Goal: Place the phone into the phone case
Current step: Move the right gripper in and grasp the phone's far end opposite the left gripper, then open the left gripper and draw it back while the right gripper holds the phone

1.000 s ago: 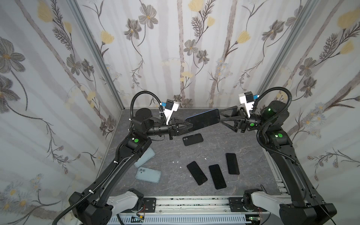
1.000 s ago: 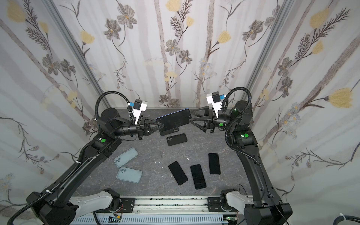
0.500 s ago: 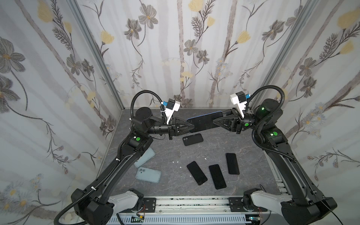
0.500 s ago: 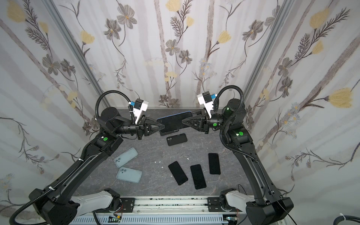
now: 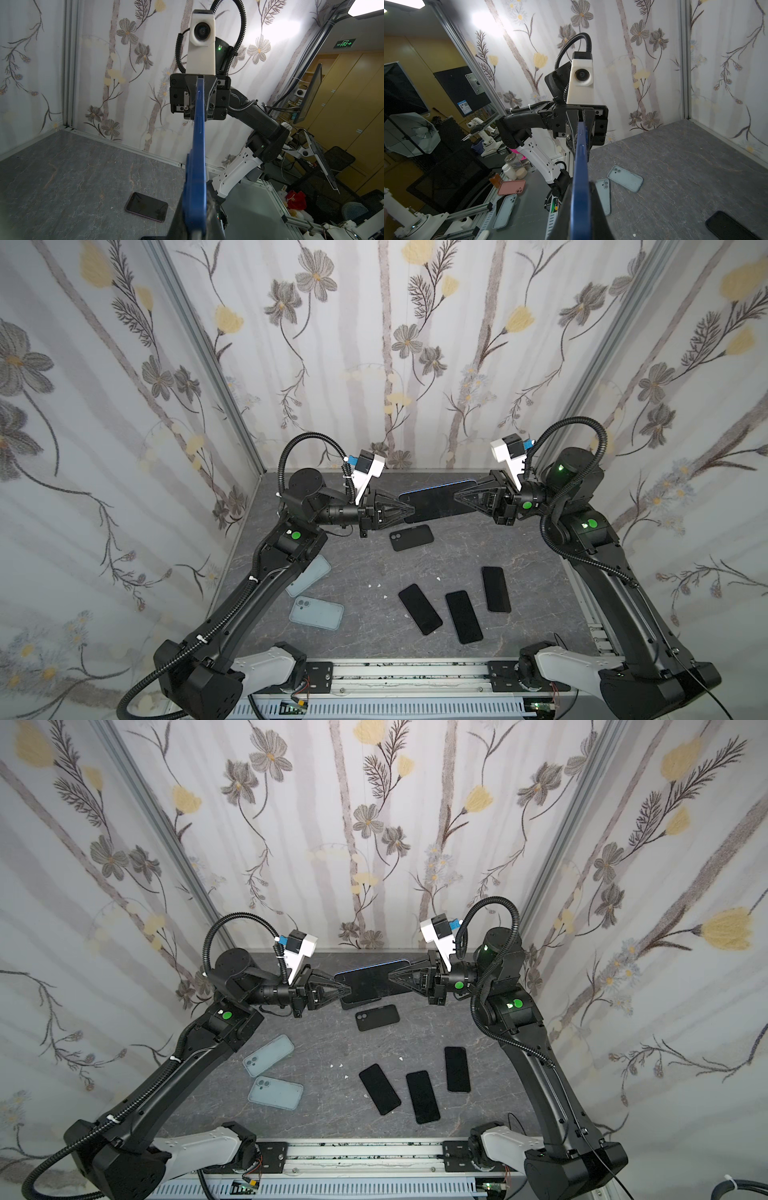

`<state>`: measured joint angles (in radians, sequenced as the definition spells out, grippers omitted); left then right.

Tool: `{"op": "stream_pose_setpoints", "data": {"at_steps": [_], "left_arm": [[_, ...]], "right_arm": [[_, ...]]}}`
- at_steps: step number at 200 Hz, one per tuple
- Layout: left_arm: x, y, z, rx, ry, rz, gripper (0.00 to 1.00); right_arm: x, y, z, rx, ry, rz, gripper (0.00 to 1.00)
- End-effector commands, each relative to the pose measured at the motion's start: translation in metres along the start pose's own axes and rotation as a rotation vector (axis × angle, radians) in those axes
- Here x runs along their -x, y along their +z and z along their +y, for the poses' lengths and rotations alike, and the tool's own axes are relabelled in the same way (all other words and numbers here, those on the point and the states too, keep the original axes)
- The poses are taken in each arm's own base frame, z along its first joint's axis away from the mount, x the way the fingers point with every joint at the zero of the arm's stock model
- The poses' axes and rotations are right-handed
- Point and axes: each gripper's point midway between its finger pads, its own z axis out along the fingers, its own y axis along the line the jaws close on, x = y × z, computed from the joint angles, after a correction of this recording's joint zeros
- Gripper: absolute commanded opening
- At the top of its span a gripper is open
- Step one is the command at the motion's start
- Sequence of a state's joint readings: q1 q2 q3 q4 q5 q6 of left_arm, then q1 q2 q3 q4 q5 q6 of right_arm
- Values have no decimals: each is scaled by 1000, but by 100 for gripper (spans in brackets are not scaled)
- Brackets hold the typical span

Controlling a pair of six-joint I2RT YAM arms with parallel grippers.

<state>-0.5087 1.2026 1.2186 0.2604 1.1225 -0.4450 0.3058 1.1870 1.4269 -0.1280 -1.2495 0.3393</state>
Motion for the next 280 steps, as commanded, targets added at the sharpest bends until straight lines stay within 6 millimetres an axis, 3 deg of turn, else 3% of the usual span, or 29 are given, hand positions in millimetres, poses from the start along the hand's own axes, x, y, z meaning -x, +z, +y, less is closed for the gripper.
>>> {"op": "stream_pose_setpoints", "data": {"at_steps": [1, 39, 66, 91, 98, 108, 122, 189, 224, 232, 243, 254, 268, 280], "left_arm": [[12, -1, -7, -16, 51, -34, 0], [8, -1, -9, -36, 21, -25, 0], [6, -2, -11, -40, 23, -21, 0], [9, -1, -11, -40, 21, -26, 0], [10, -1, -11, -40, 22, -29, 0], [13, -1, -13, -47, 29, -32, 0], [15, -1, -15, -54, 33, -33, 0], [12, 0, -10, -58, 22, -20, 0], [20, -4, -4, -18, 43, -53, 0], [25, -6, 0, 12, 52, -76, 22], [30, -9, 7, 58, 64, -106, 37], [35, -14, 14, 115, 81, -142, 58], [39, -24, 29, 213, 96, -191, 67], [41, -36, 48, 320, 87, -234, 69]], "right_arm": [[2, -1, 3, -17, -53, 4, 23], [2, -1, 5, -20, -46, 30, 30], [-1, -2, 5, -21, -26, 45, 12], [-4, -3, 3, -52, -30, 53, 3], [-5, -3, 3, -60, -30, 56, 6], [-7, -4, 1, -73, -29, 63, 23], [-8, -3, 0, -76, -25, 71, 24], [-8, -4, 0, -98, -51, 75, 0], [-1, -6, -1, -126, -84, 55, 0], [1, -6, -2, -143, -96, 43, 0], [6, -8, -5, -178, -111, 22, 0], [11, -12, -13, -237, -122, -5, 0], [17, -18, -27, -331, -123, -33, 0], [21, -27, -41, -417, -117, -52, 0]]}}
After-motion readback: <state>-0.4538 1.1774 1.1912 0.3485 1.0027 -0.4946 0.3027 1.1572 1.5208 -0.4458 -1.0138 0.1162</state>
